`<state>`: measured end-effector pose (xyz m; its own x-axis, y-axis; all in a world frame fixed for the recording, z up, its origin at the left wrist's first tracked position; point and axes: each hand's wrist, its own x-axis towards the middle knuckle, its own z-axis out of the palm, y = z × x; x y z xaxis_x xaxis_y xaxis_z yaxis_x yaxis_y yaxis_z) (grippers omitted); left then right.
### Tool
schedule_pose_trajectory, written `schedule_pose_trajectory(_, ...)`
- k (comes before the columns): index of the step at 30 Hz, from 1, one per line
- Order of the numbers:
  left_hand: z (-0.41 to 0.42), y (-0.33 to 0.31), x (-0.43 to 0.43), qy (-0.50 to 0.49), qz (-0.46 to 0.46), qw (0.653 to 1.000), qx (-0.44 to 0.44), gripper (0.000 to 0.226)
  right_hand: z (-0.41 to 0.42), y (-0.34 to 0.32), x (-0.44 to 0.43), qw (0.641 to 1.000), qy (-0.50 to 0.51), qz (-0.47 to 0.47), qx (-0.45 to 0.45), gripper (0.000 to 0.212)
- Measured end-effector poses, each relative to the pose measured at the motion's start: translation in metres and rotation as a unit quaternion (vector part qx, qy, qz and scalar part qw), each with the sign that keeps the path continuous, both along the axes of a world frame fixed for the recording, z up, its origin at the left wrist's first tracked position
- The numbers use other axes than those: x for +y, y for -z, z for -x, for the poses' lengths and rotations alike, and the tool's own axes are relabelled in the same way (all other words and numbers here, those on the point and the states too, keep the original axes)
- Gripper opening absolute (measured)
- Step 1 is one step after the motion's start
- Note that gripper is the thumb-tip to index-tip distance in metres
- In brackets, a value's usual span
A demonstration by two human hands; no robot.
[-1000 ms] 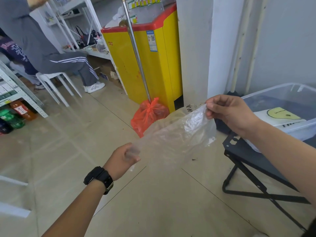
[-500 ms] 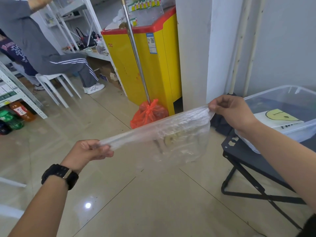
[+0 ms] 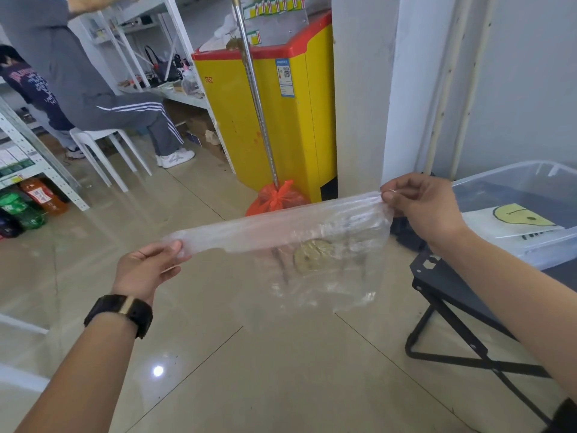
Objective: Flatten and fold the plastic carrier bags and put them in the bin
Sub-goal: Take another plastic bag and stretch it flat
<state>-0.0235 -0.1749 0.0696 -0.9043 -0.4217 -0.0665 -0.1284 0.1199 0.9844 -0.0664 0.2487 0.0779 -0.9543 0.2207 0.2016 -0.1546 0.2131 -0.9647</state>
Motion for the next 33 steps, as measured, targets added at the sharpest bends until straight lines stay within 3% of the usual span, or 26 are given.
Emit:
schedule_pose_trajectory(3, 0.002, -0.002, 0.025, -0.052, 0.283, 0.956, 0.054, 0.032, -0.010, -0.003, -0.023, 0.998, -0.032, -0.046, 0.032, 0.022)
schedule_pose_trajectory(5, -0.003, -0.007, 0.065, 0.066, 0.321, 0.934, 0.144, 0.044, -0.022, -0.005, -0.046, 0.990, -0.091, -0.098, 0.046, 0.012)
schedule_pose_trajectory(8, -0.015, -0.008, 0.132, 0.284, 0.262, 0.911, 0.140, 0.046, -0.040, -0.004, -0.081, 0.971, -0.196, -0.124, 0.057, 0.005)
schedule_pose_trajectory(10, -0.016, -0.001, 0.155, 0.327, 0.232, 0.907, 0.130, 0.032, -0.045, -0.004, -0.095, 0.967, -0.224, -0.097, 0.070, 0.007)
schedule_pose_trajectory(13, -0.007, -0.003, 0.147, 0.251, 0.161, 0.942, 0.157, 0.015, -0.042, -0.011, -0.092, 0.978, -0.184, -0.071, 0.061, 0.037)
schedule_pose_trajectory(16, 0.003, -0.011, 0.118, 0.166, 0.092, 0.967, 0.168, 0.018, -0.027, -0.016, -0.062, 0.965, -0.218, -0.131, -0.069, 0.060)
schedule_pose_trajectory(18, 0.005, -0.014, 0.100, 0.131, 0.036, 0.977, 0.163, 0.016, -0.018, -0.010, -0.039, 0.935, -0.269, -0.178, -0.148, 0.049)
schedule_pose_trajectory(20, 0.006, -0.012, 0.087, 0.105, 0.003, 0.982, 0.155, 0.015, -0.011, -0.002, -0.026, 0.930, -0.283, -0.167, -0.164, 0.032)
schedule_pose_trajectory(23, 0.005, -0.008, 0.075, 0.094, -0.022, 0.986, 0.135, 0.013, -0.007, 0.006, -0.023, 0.956, -0.239, -0.087, -0.147, 0.023)
schedule_pose_trajectory(29, 0.000, -0.007, 0.068, 0.102, -0.030, 0.987, 0.117, 0.011, -0.010, 0.006, -0.032, 0.972, -0.213, 0.043, -0.088, 0.035)
schedule_pose_trajectory(33, -0.002, -0.007, 0.061, 0.082, -0.012, 0.989, 0.120, 0.011, -0.008, 0.008, -0.034, 0.982, -0.150, 0.106, -0.039, 0.005)
